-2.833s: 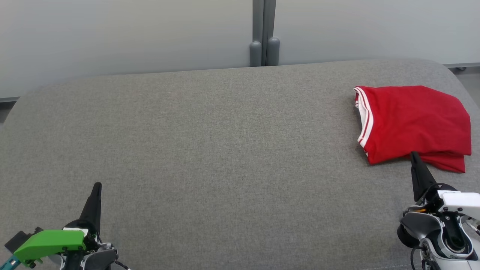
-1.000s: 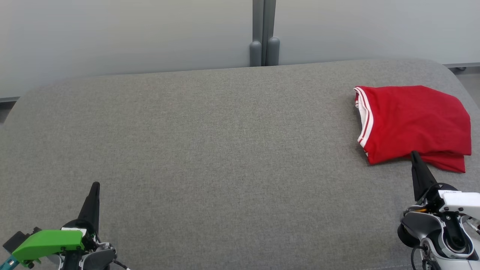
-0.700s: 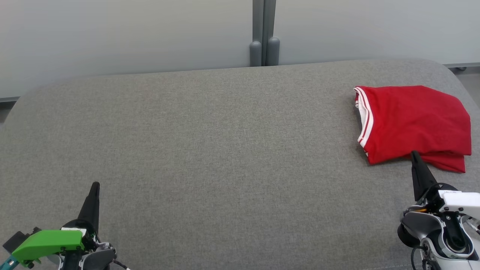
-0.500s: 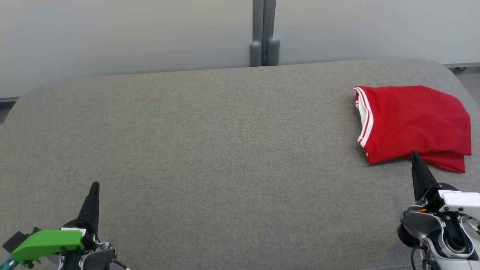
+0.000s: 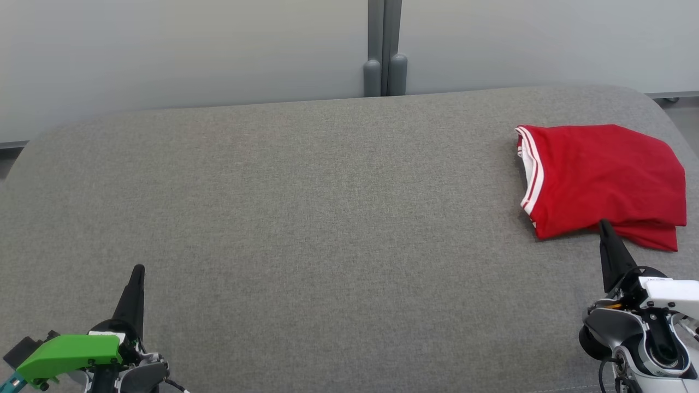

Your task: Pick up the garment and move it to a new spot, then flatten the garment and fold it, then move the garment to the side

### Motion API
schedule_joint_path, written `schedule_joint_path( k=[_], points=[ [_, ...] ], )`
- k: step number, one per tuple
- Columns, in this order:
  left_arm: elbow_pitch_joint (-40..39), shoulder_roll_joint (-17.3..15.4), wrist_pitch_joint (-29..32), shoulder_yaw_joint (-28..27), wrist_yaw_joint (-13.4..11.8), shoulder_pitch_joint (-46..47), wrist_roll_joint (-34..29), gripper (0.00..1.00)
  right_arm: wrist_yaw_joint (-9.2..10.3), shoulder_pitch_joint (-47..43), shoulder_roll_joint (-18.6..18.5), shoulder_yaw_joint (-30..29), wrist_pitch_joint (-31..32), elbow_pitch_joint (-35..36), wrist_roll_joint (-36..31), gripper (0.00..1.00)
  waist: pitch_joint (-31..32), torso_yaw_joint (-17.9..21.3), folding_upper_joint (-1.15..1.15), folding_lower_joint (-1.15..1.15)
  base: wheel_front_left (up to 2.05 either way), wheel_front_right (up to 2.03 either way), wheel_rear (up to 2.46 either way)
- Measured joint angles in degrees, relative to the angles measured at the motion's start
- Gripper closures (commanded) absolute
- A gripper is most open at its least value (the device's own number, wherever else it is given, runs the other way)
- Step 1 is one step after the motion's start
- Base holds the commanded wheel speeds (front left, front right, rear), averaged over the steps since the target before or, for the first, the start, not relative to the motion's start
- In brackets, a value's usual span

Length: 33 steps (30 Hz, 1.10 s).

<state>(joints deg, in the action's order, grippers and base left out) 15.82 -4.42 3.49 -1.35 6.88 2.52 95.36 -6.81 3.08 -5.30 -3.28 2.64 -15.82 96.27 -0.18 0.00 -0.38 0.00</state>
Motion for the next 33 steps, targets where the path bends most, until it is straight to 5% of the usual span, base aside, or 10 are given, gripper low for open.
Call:
schedule_joint_path(
  k=[33],
  points=[
    [-0.02,0.05,0.34,-0.14,0.00,0.00,-0.12,1.00,0.00,0.00,0.09,-0.18,0.01,0.02,-0.35,1.00,0.00,0.00,0.00,0.00,0.00,0.00,0.00]
  ],
)
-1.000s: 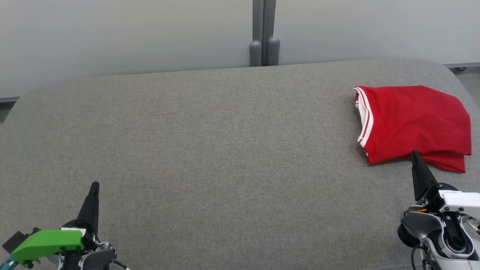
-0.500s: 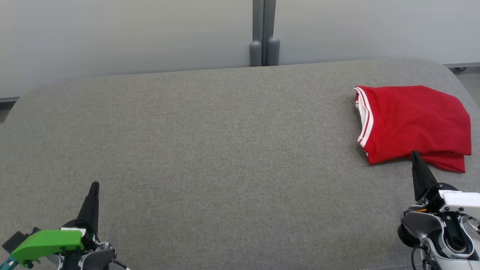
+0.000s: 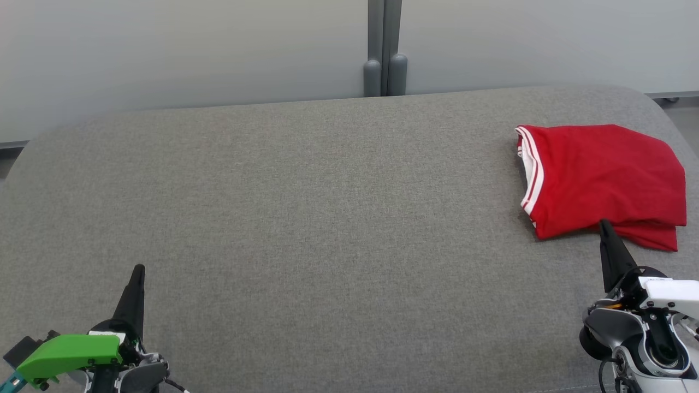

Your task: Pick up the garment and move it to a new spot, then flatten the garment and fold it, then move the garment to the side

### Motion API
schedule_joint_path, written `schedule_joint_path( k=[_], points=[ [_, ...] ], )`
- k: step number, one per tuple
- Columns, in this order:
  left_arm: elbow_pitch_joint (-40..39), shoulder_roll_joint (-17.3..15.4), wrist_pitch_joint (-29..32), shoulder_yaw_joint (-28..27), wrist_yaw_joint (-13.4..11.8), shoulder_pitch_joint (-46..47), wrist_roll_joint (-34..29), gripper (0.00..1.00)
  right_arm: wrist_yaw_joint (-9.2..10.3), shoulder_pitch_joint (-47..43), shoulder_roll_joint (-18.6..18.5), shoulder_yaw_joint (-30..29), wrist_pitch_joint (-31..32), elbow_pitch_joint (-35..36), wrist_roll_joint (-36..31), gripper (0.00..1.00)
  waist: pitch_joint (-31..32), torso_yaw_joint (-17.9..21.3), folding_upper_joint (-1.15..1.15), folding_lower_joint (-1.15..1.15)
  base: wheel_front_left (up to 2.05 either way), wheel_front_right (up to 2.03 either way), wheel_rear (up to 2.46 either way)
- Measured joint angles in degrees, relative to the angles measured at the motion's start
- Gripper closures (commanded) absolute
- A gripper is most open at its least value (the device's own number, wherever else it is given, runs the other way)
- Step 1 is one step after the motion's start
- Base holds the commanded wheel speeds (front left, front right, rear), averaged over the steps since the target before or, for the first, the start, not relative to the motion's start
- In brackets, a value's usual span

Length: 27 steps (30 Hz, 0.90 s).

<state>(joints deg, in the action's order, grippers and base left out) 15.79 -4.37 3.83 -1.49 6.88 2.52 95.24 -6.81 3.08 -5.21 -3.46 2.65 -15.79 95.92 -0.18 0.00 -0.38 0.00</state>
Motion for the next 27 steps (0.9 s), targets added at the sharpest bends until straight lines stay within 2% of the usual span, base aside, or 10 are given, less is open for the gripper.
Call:
schedule_joint_path(
  k=[27],
  points=[
    [-0.03,0.03,0.14,-0.09,0.00,0.00,-0.12,1.00,0.00,0.00,0.15,-0.14,0.27,0.01,-0.16,1.00,0.00,0.00,0.00,0.00,0.00,0.00,0.00]
  ],
)
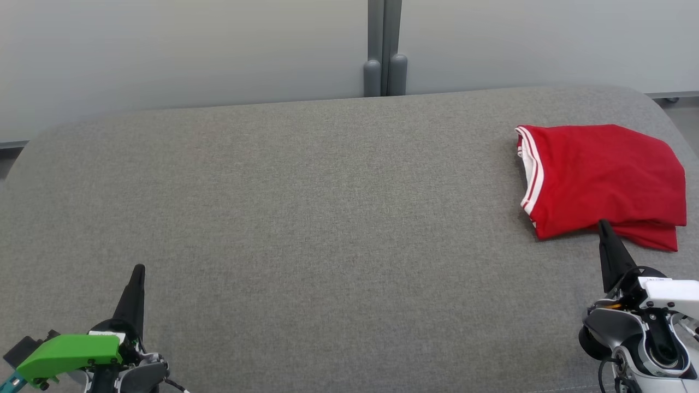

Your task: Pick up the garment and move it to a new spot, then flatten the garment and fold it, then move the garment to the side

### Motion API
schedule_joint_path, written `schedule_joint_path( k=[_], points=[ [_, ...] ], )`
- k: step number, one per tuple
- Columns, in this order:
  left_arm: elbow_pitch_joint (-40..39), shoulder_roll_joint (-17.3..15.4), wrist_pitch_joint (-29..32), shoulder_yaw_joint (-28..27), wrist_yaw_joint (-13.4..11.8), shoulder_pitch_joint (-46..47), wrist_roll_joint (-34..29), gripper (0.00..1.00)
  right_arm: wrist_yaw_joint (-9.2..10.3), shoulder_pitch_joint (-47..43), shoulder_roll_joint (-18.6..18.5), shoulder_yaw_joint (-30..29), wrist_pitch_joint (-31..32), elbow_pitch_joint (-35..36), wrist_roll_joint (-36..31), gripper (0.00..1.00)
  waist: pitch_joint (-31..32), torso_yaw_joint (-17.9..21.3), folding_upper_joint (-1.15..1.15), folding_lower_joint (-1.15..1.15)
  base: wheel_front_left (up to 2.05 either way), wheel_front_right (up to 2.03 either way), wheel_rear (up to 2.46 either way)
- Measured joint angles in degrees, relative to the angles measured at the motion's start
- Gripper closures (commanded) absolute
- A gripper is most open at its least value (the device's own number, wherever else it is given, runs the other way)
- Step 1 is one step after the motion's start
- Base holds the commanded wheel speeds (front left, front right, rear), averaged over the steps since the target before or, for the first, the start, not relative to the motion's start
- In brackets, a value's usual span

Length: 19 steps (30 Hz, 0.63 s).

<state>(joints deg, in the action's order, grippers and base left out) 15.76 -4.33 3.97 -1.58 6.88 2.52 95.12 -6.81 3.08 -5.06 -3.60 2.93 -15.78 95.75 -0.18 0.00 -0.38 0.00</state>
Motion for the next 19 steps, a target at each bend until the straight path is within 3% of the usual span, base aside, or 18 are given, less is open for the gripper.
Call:
schedule_joint_path(
  k=[19],
  points=[
    [-0.01,0.07,0.00,-0.08,0.00,0.00,0.00,1.00,0.00,0.00,0.04,-0.09,0.15,0.00,-0.01,1.00,0.00,0.00,0.00,0.00,0.00,0.00,0.00]
  ],
)
